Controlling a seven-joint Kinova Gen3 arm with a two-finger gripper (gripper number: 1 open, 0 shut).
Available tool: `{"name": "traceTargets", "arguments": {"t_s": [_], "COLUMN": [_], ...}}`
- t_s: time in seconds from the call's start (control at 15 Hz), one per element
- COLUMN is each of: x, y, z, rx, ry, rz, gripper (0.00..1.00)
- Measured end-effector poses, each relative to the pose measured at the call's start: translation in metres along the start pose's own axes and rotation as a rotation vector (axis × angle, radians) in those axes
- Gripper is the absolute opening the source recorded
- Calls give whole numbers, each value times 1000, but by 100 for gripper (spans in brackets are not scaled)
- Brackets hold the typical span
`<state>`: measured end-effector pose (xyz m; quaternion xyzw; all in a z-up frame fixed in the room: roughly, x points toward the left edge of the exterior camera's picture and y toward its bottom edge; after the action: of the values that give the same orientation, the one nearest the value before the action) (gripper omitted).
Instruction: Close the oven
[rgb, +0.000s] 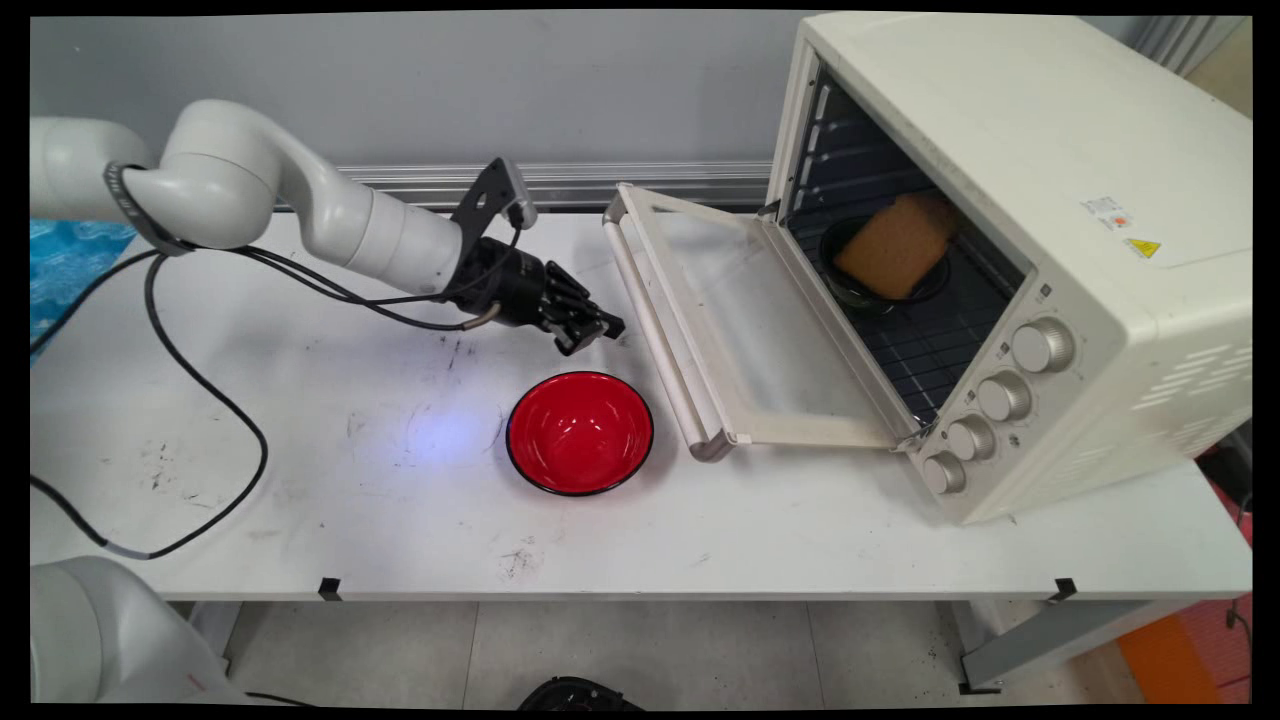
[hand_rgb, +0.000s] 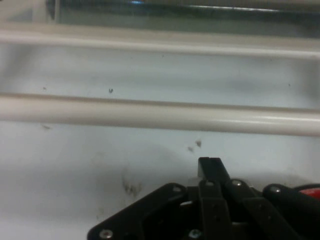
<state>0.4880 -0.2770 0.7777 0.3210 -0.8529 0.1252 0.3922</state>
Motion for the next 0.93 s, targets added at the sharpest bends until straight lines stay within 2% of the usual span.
{"name": "traceTargets", "arguments": {"t_s": [0.93], "x": [6], "y": [-1], "z": [17], "rx": [-11], "ry": [46], "rz": [9], "gripper": [0]}}
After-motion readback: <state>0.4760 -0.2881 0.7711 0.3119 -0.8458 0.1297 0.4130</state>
